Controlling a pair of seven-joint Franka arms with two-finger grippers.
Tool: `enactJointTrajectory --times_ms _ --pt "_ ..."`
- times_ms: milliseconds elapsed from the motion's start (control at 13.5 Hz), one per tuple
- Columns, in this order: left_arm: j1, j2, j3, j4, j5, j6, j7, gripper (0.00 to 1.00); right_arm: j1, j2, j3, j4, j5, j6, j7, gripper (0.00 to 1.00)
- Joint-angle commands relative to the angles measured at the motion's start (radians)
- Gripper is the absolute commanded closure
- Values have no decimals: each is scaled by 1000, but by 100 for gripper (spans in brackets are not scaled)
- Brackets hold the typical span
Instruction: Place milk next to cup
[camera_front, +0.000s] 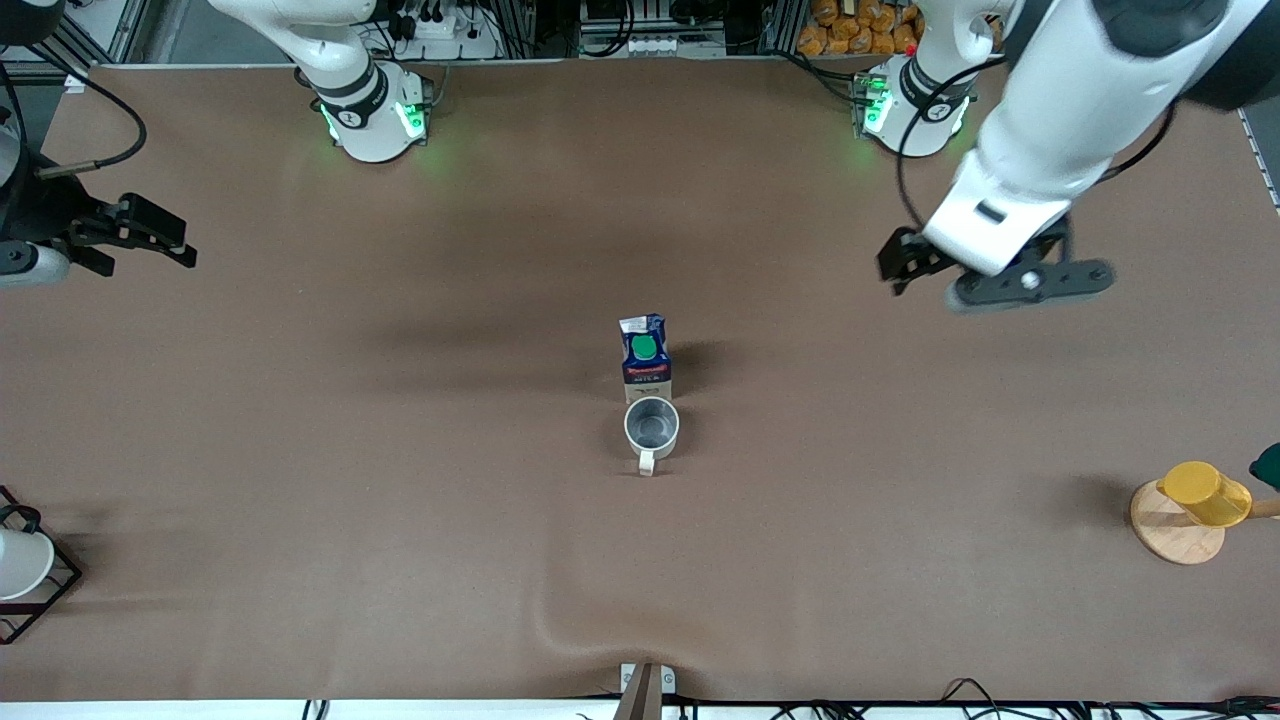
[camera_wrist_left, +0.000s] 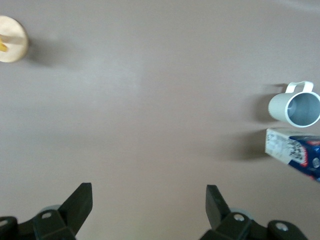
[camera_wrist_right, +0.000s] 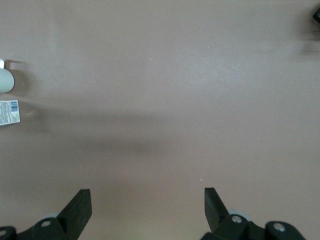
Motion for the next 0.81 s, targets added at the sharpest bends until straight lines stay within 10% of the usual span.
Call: enactJointTrajectory --times_ms 0,739 --pt "89 -102 -3 -59 -64 -13 144 0 -7 -32 -9 -6 -10 -37 -9 0" --pt "143 -145 192 -33 -136 -79 515 0 -26 -31 -40 40 -22 -71 -98 0"
